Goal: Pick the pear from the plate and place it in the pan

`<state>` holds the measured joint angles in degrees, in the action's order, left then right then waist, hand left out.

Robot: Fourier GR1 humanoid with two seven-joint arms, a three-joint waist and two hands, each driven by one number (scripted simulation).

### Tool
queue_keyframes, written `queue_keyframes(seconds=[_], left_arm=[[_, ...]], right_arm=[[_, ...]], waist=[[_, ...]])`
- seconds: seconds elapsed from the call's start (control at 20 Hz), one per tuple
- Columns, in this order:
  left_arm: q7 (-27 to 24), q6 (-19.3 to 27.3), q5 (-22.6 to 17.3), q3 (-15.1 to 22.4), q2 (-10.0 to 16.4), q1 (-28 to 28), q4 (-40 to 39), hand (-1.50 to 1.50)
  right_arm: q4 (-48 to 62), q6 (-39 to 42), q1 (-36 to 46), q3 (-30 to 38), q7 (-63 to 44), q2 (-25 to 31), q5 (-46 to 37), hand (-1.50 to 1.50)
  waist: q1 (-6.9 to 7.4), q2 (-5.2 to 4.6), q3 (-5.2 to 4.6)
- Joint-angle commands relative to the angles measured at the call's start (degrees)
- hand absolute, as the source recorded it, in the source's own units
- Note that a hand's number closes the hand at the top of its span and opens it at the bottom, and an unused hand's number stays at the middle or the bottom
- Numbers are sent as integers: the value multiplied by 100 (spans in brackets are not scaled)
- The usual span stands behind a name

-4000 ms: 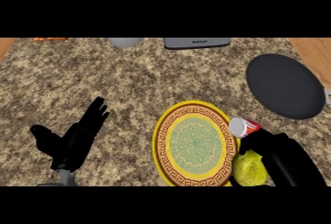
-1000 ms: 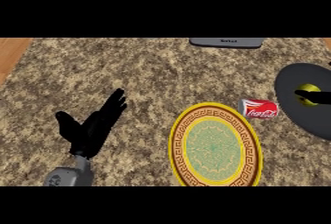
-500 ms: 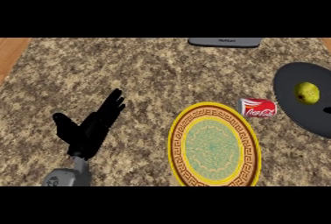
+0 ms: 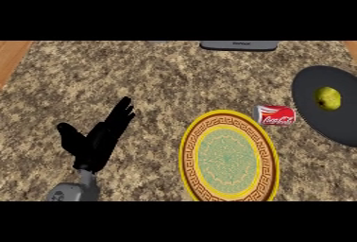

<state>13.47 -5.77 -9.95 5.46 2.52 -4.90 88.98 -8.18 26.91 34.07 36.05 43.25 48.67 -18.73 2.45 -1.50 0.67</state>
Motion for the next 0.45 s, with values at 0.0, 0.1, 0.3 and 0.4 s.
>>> queue_keyframes(seconds=[0.0,0.1,0.3,0.4], left_arm=[[65,-83,-86,-103,149,133,152,0],[56,-31,-51,-38,58,118,117,0],[-66,-78,-32,-77,100,155,32,0],[115,-41,-72,21,11,132,196,0]], right_arm=[[-67,1040,-381,-45,739,183,6,-150],[-145,1108,-387,-85,720,252,-5,-150],[-270,1065,-626,-195,943,34,-27,-150],[-311,1169,-568,-158,867,170,51,-150]], waist=[[-21,41,-3],[-13,22,8],[-52,41,-5],[-27,47,3]])
